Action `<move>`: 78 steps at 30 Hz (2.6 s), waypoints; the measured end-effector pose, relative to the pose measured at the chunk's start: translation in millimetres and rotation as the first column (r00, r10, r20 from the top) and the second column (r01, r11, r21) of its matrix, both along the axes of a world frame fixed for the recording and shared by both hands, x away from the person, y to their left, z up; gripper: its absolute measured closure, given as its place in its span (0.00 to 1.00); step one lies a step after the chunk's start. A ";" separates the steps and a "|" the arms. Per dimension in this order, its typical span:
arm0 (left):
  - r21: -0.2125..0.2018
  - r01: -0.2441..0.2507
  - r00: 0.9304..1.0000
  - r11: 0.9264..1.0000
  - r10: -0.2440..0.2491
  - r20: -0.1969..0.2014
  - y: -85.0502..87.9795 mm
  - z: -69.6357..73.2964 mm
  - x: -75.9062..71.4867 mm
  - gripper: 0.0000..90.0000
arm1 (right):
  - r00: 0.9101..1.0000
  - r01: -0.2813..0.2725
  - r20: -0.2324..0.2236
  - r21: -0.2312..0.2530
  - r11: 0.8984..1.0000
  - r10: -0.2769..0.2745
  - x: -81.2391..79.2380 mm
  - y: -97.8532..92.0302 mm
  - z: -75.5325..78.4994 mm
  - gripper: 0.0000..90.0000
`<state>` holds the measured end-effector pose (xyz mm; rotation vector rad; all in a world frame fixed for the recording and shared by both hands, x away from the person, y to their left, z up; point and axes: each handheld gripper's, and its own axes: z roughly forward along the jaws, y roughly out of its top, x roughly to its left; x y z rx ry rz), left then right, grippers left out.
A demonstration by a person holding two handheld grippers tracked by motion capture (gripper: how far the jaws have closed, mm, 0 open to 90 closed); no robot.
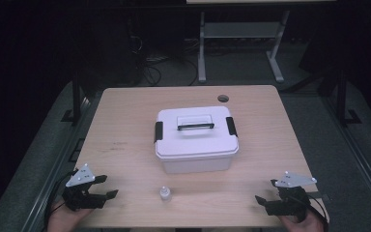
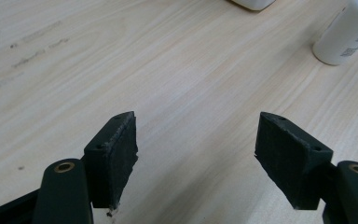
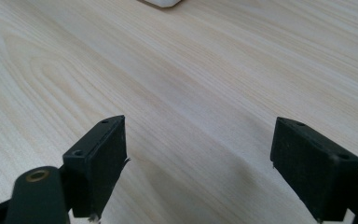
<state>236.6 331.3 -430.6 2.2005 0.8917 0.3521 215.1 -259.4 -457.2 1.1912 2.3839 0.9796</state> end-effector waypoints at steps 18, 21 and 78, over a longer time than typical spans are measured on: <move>0.095 0.112 0.994 0.989 -0.111 -0.017 -15.8 49.9 21.5 0.32 | 1.000 0.001 0.015 -0.004 1.000 -0.001 -2.3 1.4 2.2 0.20; 0.117 0.130 0.992 0.985 -0.129 -0.015 -19.6 58.1 24.9 0.32 | 1.000 -0.002 0.014 -0.005 1.000 0.002 -2.6 1.2 2.2 0.20; 0.270 0.378 0.924 0.886 -0.378 -0.054 -147.0 155.6 96.2 0.34 | 0.999 -0.035 -0.001 -0.003 0.999 0.035 -1.9 3.2 2.7 0.19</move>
